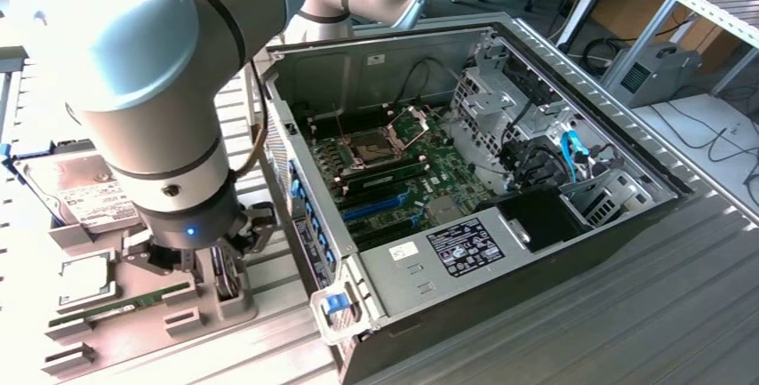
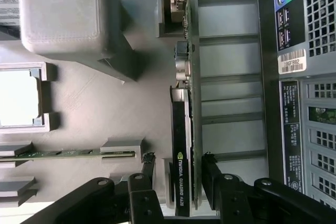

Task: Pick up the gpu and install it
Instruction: 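Pick up the gpu and move the gpu toward the slot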

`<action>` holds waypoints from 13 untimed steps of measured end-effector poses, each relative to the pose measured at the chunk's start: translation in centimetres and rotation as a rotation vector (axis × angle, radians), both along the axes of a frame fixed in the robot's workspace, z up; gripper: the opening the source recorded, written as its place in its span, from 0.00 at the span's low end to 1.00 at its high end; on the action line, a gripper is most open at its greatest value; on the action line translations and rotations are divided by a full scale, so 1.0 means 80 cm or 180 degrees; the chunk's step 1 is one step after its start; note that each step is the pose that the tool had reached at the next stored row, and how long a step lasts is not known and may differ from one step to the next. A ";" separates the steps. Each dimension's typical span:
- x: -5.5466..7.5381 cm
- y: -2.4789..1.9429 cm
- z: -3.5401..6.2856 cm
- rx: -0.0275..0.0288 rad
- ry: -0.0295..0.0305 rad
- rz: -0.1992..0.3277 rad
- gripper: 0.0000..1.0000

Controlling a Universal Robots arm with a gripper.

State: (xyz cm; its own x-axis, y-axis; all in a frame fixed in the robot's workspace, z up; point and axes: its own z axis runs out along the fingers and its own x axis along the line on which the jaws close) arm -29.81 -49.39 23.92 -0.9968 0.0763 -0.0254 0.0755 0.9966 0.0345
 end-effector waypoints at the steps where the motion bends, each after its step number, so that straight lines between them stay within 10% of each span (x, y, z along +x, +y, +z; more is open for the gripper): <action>1: 0.000 0.0000 0.004 0.0000 0.0000 0.0000 0.48; 7: 0.000 0.0001 0.005 0.0000 0.0000 0.0000 0.48; 13: 0.004 0.0119 0.005 0.0000 0.0000 0.0006 0.48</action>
State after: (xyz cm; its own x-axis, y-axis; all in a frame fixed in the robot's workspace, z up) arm -29.48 -48.43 24.35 -0.9969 0.0744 -0.0253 0.0735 0.9967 0.0344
